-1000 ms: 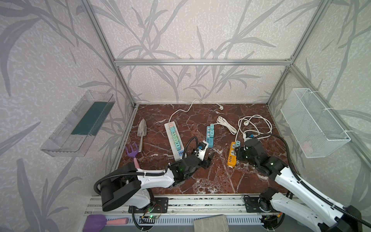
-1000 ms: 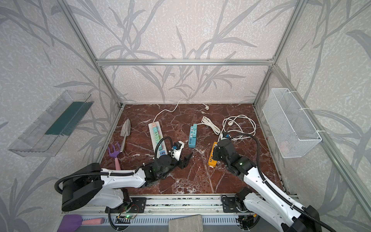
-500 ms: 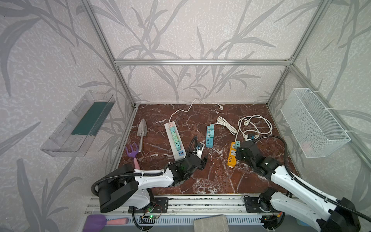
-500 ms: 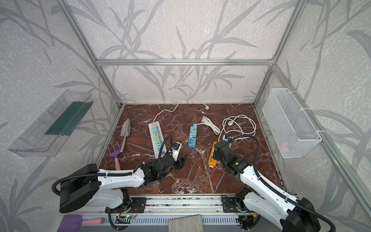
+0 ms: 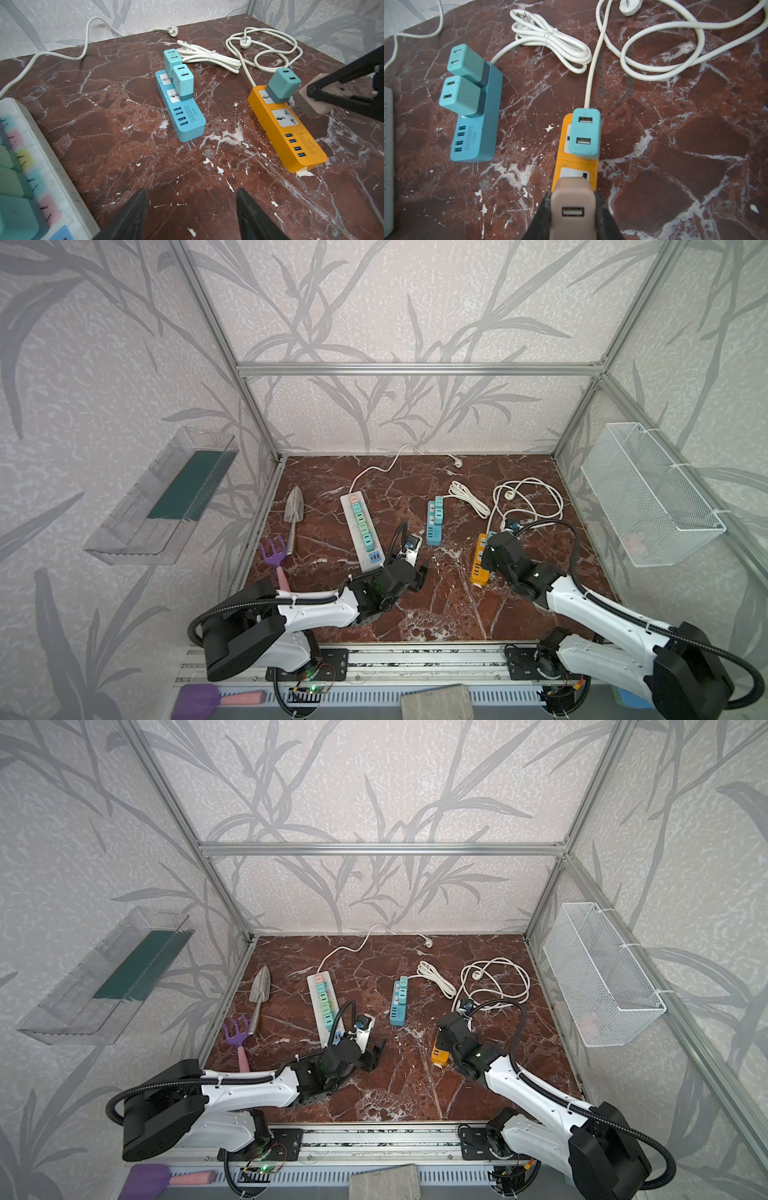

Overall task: Insert plugs into power strip
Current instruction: Insert the plug into the socket.

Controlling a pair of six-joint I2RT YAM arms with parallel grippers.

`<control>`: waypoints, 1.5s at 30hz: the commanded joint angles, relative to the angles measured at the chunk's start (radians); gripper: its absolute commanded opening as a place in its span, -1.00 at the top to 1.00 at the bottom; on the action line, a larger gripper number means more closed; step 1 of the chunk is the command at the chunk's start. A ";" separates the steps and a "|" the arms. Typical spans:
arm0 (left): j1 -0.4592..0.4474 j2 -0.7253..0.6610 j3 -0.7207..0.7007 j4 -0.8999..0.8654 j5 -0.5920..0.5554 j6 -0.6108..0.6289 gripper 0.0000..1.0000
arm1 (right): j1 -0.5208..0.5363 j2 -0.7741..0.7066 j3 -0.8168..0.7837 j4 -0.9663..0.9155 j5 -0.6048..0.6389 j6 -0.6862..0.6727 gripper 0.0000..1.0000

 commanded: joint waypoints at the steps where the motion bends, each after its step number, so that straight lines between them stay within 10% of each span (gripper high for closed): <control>1: 0.006 -0.019 0.027 -0.011 -0.006 -0.023 -0.36 | 0.004 0.017 -0.007 0.032 0.043 -0.018 1.00; 45: 0.021 -0.022 0.013 -0.011 -0.015 -0.035 -0.36 | -0.002 0.125 -0.032 -0.018 0.009 0.023 1.00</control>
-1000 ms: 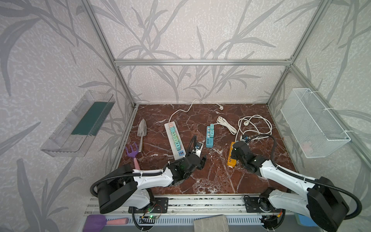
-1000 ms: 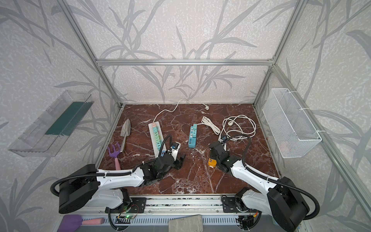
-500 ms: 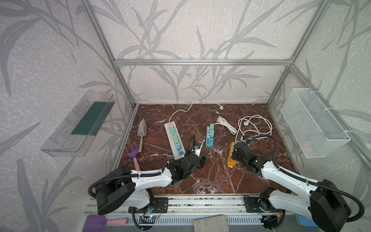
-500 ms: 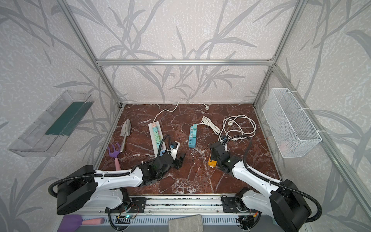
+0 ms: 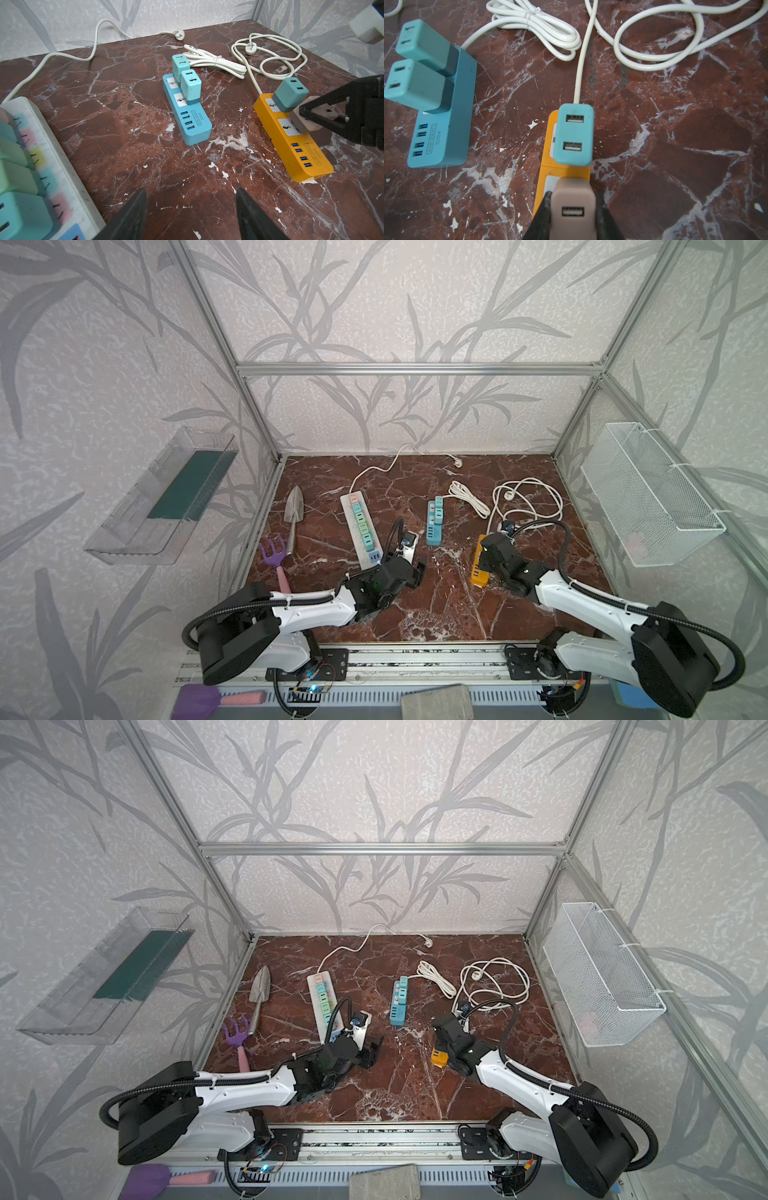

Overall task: Insert plugs into power strip
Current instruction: Insert the plug into the socket.

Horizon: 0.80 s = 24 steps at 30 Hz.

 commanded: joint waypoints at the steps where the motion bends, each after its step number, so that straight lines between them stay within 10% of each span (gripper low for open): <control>1: 0.007 0.006 0.013 0.012 -0.012 -0.025 -0.36 | 0.003 0.029 -0.032 -0.055 -0.019 0.020 1.00; 18: 0.011 0.002 0.011 -0.007 -0.016 -0.024 -0.36 | 0.027 0.227 0.034 -0.144 -0.030 0.079 1.00; 24: 0.013 -0.013 0.009 -0.022 -0.021 -0.026 -0.36 | 0.039 0.204 0.063 -0.176 -0.025 0.087 0.60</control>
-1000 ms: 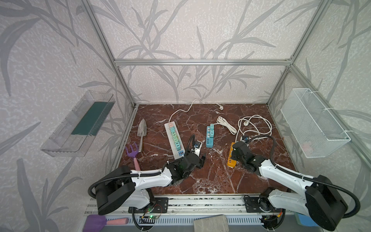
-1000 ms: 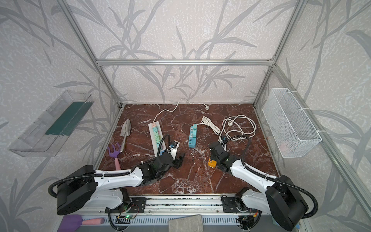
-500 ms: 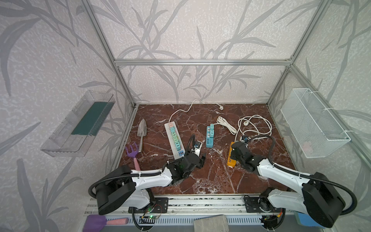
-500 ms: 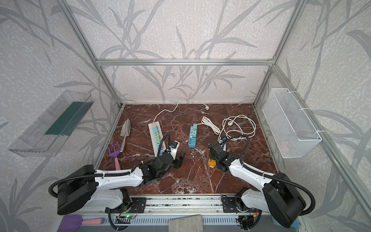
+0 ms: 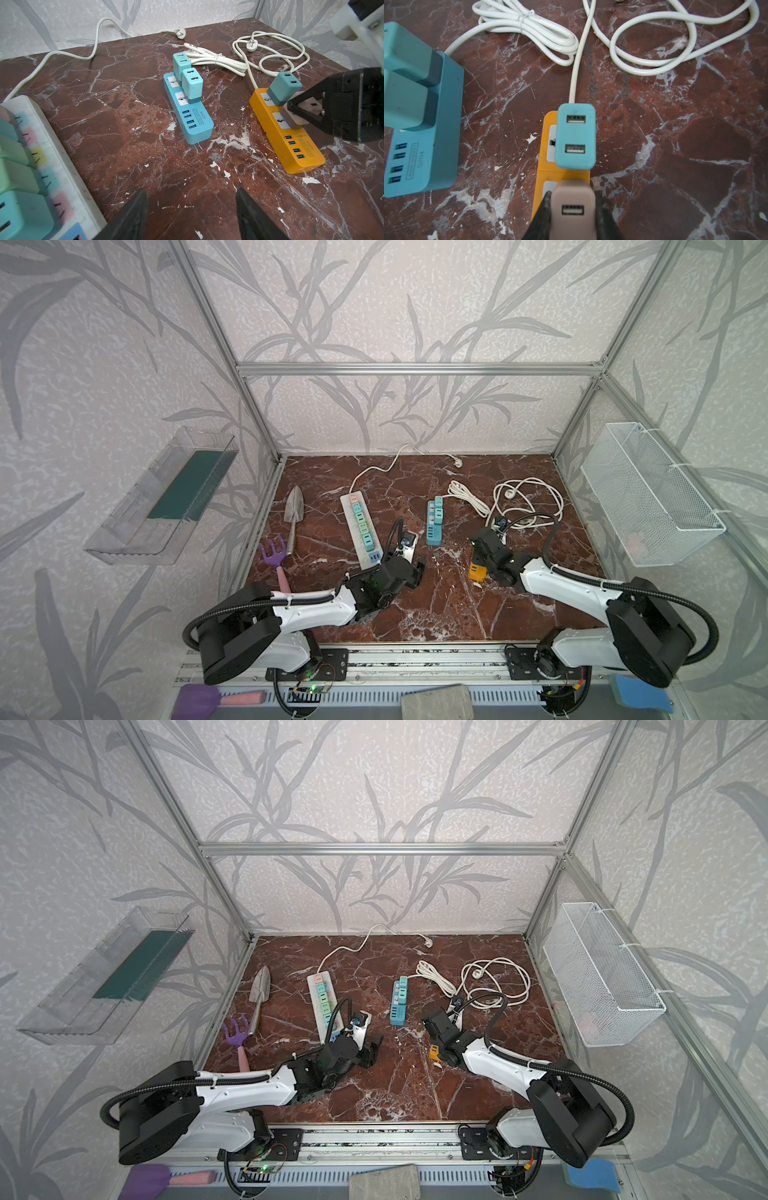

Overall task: Insert plugs into power strip
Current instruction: Insert the plug into the socket.

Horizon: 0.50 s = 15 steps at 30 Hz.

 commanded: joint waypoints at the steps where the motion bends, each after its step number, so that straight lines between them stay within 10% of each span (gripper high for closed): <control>1: 0.004 -0.020 0.009 -0.020 -0.022 -0.027 -0.36 | 0.012 0.031 -0.024 -0.175 -0.091 0.025 0.52; 15: 0.005 -0.109 0.032 -0.106 -0.020 -0.038 -0.36 | -0.008 -0.184 0.163 -0.280 -0.068 -0.121 -0.31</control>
